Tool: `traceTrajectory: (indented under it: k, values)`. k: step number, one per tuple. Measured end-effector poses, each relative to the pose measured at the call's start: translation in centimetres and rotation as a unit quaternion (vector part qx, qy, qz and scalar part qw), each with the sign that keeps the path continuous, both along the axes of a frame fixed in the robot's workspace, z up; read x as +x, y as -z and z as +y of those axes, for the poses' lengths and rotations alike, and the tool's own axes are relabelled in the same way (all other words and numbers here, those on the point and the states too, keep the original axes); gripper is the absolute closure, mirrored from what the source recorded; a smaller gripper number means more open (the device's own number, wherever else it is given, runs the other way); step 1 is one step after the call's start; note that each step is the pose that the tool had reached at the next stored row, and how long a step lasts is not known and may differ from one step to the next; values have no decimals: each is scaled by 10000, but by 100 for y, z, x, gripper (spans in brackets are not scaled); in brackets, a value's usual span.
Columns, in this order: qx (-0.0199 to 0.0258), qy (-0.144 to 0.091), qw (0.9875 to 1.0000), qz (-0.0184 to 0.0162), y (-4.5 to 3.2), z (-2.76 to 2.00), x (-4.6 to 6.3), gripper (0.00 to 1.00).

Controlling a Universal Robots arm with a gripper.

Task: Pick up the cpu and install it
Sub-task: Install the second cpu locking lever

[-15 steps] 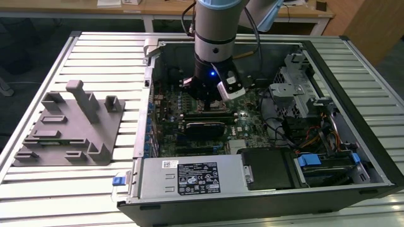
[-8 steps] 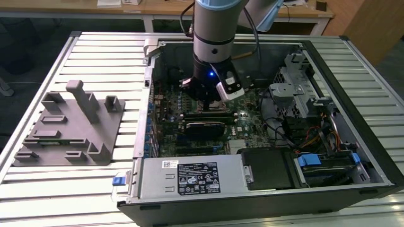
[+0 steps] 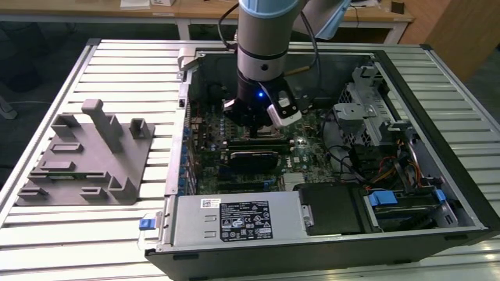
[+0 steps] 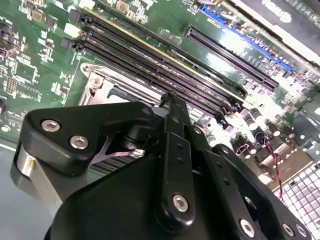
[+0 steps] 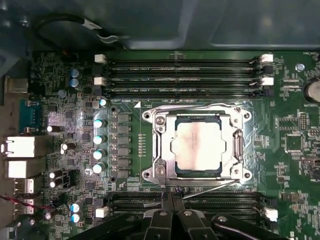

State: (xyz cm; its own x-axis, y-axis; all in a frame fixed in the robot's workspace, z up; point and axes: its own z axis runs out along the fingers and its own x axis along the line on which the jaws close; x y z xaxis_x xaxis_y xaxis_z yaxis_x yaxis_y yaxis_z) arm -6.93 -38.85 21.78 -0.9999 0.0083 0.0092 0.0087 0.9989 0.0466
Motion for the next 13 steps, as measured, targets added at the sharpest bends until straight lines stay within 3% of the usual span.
traceTrajectory:
  k: [13]
  values:
    - [187, -152, 9997, -1, 73, -105, -66, 89]
